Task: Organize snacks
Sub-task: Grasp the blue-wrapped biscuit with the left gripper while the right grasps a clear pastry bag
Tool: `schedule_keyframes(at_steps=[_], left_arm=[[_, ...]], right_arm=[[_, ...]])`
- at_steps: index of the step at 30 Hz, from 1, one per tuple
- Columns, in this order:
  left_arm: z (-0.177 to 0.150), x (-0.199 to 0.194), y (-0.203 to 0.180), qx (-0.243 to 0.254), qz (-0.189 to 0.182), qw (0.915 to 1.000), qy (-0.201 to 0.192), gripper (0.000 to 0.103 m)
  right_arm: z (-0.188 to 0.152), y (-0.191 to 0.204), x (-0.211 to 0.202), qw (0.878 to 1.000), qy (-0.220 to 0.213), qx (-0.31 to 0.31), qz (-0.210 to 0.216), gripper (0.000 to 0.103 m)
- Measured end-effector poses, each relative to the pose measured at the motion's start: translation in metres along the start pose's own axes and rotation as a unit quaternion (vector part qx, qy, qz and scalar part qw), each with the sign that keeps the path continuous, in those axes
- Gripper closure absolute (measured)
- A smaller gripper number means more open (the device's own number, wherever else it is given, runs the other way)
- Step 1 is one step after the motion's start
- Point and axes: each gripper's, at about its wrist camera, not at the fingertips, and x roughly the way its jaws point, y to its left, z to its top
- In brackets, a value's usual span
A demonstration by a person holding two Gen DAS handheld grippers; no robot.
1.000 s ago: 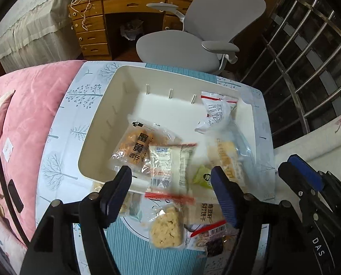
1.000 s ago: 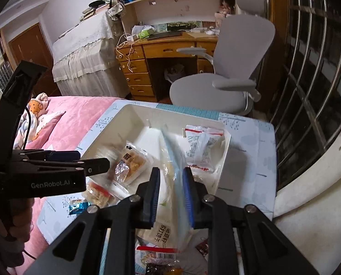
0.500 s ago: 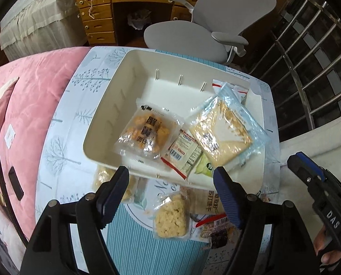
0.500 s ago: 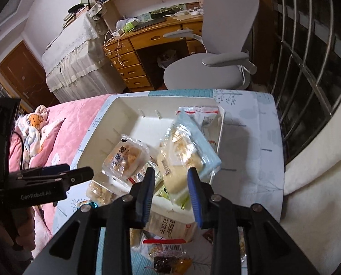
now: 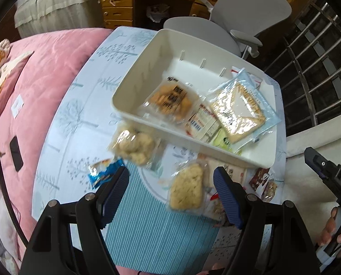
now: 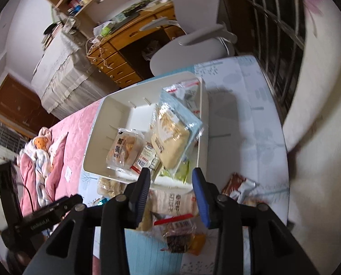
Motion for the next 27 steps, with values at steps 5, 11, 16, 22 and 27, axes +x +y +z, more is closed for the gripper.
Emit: schedule_keyframes(at_steps=[5,11,16,22,27], left_arm=[[-0.017,-0.001,0.017,0.007,0.006,0.9999,-0.014,0.028],[-0.028,0.007,0.036,0.034,0.019,0.9992,-0.007,0.028],[-0.027,0.019,0.059,0.034,0.019,0.9991,0.017,0.028],[-0.017,0.034,0.088,0.043,0.011,0.9982,0.04,0.026],[-0.009,0.045,0.104,0.081,0.004,0.995,0.058,0.026]], right_arm=[[-0.013,-0.005,0.003,0.999,0.011,0.031,-0.004,0.065],[-0.033,0.001,0.01,0.999,0.026,0.044,-0.011,0.065],[-0.051,0.014,0.018,0.998,0.035,0.045,-0.019,0.065],[-0.073,0.033,0.031,0.998,0.034,0.044,-0.043,0.065],[-0.088,0.053,0.045,0.997,0.022,0.038,-0.057,0.065]])
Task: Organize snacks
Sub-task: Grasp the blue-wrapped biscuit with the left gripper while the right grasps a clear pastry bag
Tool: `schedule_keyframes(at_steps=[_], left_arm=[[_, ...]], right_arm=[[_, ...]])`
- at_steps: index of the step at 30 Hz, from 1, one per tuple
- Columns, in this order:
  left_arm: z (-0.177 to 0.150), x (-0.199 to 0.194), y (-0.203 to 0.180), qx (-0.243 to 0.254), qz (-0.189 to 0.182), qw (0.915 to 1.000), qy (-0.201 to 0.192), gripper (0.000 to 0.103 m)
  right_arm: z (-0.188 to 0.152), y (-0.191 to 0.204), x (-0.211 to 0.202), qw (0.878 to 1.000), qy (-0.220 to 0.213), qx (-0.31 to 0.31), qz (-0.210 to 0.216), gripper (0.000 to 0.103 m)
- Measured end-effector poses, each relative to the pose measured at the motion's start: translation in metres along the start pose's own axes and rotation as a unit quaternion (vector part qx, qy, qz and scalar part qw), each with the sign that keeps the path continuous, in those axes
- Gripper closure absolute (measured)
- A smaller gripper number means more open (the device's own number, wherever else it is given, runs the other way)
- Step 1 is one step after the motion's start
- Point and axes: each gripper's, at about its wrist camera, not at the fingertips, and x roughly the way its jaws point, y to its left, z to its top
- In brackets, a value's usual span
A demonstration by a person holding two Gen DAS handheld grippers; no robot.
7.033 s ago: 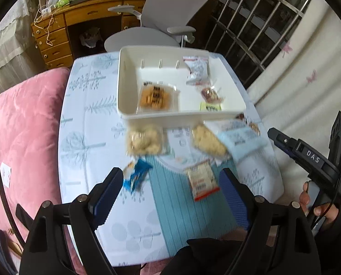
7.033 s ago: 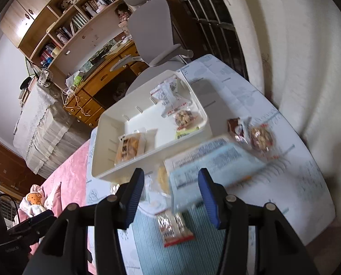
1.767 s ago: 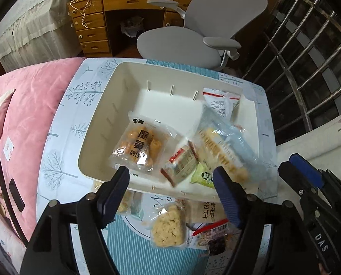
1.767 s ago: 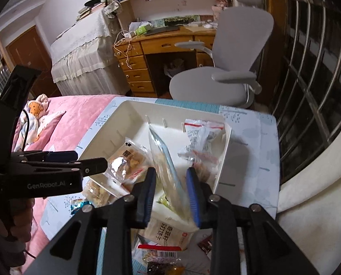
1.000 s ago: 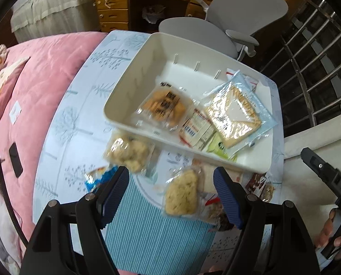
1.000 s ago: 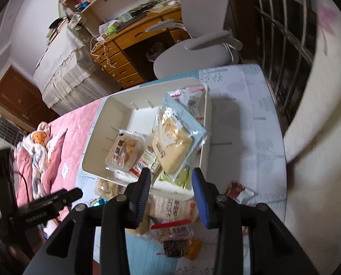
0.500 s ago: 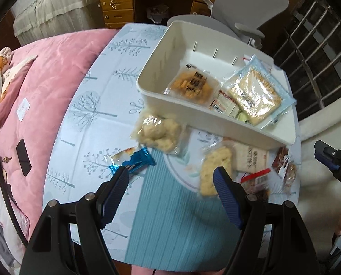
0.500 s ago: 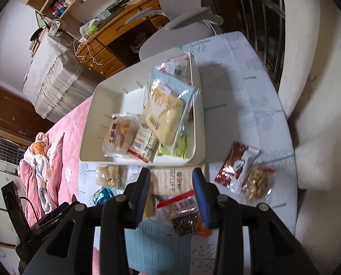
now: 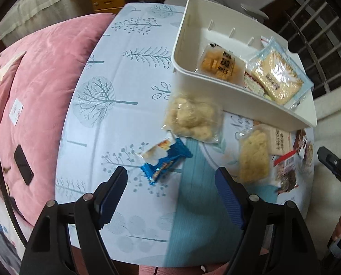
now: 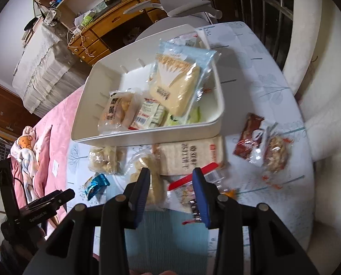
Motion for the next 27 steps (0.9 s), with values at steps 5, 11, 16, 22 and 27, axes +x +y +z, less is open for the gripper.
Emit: schedule_keyframes(at_steps=[5,11,16,22,27], left_arm=[[0.007,0.013,0.012,0.056,-0.006,0.9982,0.019,0.026],[0.014,0.035,0.013,0.132,-0.005,0.99,0.048,0.026],[0.014,0.056,0.005,0.2,-0.001,0.9769,0.075,0.026],[0.011,0.077,-0.004,0.263,0.014,0.9608,0.086,0.028],[0.009,0.09,-0.011,0.295,0.024,0.9512,0.088,0.039]], right_arm=[[-0.016,0.021,0.015,1.0,-0.023,-0.006,-0.003,0.063],[-0.036,0.046,0.037,0.999,-0.05,-0.005,-0.011,0.053],[-0.05,0.059,0.051,0.996,-0.07,-0.011,-0.047,0.05],[-0.069,0.073,0.07,0.989,-0.092,-0.042,-0.104,0.046],[-0.083,0.084,0.082,0.981,-0.108,-0.077,-0.141,0.033]])
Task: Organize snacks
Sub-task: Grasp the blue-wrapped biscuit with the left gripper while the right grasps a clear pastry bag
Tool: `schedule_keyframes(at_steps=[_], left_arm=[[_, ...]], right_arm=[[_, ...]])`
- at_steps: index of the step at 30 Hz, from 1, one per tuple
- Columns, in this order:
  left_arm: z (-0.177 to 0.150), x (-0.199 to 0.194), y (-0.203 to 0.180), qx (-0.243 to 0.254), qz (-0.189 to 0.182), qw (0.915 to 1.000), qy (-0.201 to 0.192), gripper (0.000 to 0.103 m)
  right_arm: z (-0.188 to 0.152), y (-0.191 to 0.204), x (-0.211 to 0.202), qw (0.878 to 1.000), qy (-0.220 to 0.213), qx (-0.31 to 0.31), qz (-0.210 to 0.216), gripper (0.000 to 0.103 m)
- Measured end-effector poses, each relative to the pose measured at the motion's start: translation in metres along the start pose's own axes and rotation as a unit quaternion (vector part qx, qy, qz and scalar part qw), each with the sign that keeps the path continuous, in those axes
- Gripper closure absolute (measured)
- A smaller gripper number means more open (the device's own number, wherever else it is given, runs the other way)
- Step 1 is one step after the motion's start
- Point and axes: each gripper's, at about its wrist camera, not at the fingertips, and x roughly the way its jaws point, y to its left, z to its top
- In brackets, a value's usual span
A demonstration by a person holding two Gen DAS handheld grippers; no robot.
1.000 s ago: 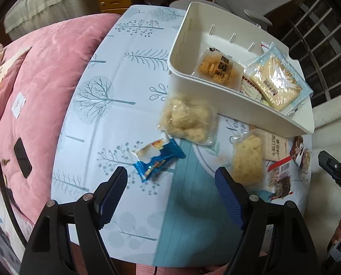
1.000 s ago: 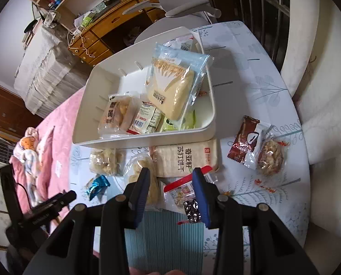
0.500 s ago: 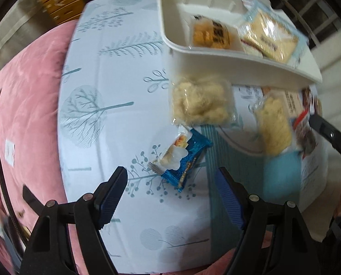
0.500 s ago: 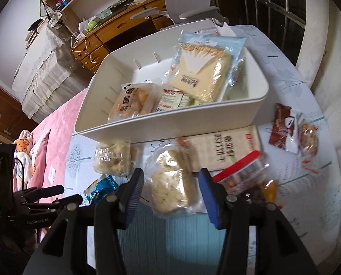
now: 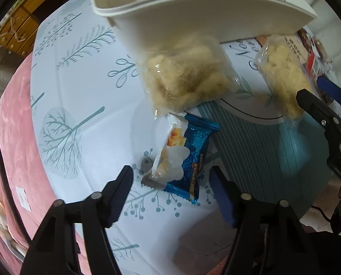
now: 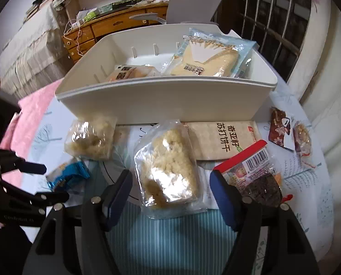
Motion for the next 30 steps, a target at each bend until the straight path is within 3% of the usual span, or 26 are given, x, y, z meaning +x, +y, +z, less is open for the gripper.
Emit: schedule_keyframes(at_steps=[8,14,17,22,30], left_arm=[[0.004,0.009,-0.01,0.024,-0.001,0.9997,-0.006,0.058],[0.003,0.007,-0.013,0.032,-0.014,0.9993,-0.013,0.068],[-0.001,0.006,-0.014,0.034,-0.02,0.9991,-0.015,0.07],[-0.01,0.002,-0.007,0.024,-0.034,0.999,-0.015,0.071],[-0.011,-0.011,0.011,0.007,-0.042,0.9987,-0.027,0.072]], right_arm=[[-0.012,0.016,0.011,0.997,-0.013,-0.053,-0.05,0.032],[-0.011,0.02,0.021,0.996,-0.011,-0.064,-0.062,0.032],[-0.012,0.023,0.025,0.995,-0.003,-0.066,-0.068,0.033],[-0.015,0.026,0.026,0.996,0.014,-0.057,-0.063,0.045],[-0.01,0.022,0.018,0.999,0.045,-0.014,-0.021,0.045]])
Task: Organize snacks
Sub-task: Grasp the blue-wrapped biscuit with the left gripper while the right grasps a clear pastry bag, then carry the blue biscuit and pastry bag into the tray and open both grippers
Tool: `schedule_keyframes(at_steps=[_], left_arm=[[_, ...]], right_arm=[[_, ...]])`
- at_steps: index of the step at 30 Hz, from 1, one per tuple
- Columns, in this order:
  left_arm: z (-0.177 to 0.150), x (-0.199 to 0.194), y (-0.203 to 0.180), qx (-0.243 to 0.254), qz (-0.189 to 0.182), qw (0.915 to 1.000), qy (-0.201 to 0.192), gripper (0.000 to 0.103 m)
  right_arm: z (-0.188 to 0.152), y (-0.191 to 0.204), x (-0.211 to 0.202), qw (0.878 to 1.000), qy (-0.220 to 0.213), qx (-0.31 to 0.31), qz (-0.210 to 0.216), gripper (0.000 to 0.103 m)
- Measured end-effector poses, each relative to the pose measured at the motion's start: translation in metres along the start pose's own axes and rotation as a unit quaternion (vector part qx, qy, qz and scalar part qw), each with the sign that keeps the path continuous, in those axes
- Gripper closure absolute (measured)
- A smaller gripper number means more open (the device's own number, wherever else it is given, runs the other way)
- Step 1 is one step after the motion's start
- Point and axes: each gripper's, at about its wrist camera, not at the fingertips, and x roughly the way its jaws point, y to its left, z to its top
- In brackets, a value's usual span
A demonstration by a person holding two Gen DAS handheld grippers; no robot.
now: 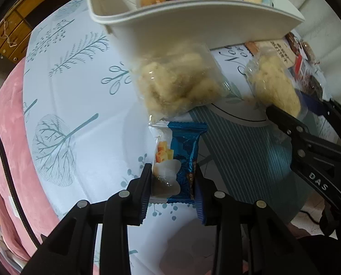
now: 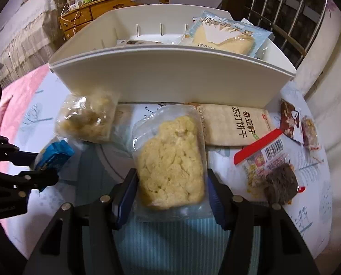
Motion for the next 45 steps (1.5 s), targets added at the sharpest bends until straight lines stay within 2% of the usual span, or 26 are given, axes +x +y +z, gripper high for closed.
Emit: schedule_keyframes(at_steps=[3,10,21,26,33,42,45], left_arm=[[-0.005,-0.009,0.007,-0.004,-0.006,1.0,0.0,0.072],[-0.013,-0.04,0.021,-0.009,-0.024,0.9997,0.003,0.072],[0.013,-0.112,0.019,0.028,0.0,0.9995,-0.015,0.072],[0.034,-0.133,0.018,0.036,0.011,0.9988,-0.031,0.072],[0.078,-0.163,0.025,0.036,0.023,0.9957,-0.082,0.072],[0.118,-0.165,0.023,0.018,0.0,0.9928,-0.118,0.071],[0.12,-0.162,0.017,0.014,0.005,0.9928,-0.119,0.067]], right_arm=[[0.003,0.001,-0.012,1.0,0.001,0.001,0.016,0.046],[0.013,0.017,-0.049,0.998,-0.012,-0.042,0.052,0.045],[0.058,0.032,-0.106,0.99,-0.072,-0.081,0.086,0.045],[0.083,0.029,-0.129,0.987,-0.112,-0.079,0.083,0.045],[0.112,0.013,-0.147,0.984,-0.159,-0.055,0.065,0.045],[0.137,-0.004,-0.147,0.984,-0.175,-0.022,0.032,0.045],[0.144,-0.006,-0.143,0.983,-0.182,-0.012,0.024,0.045]])
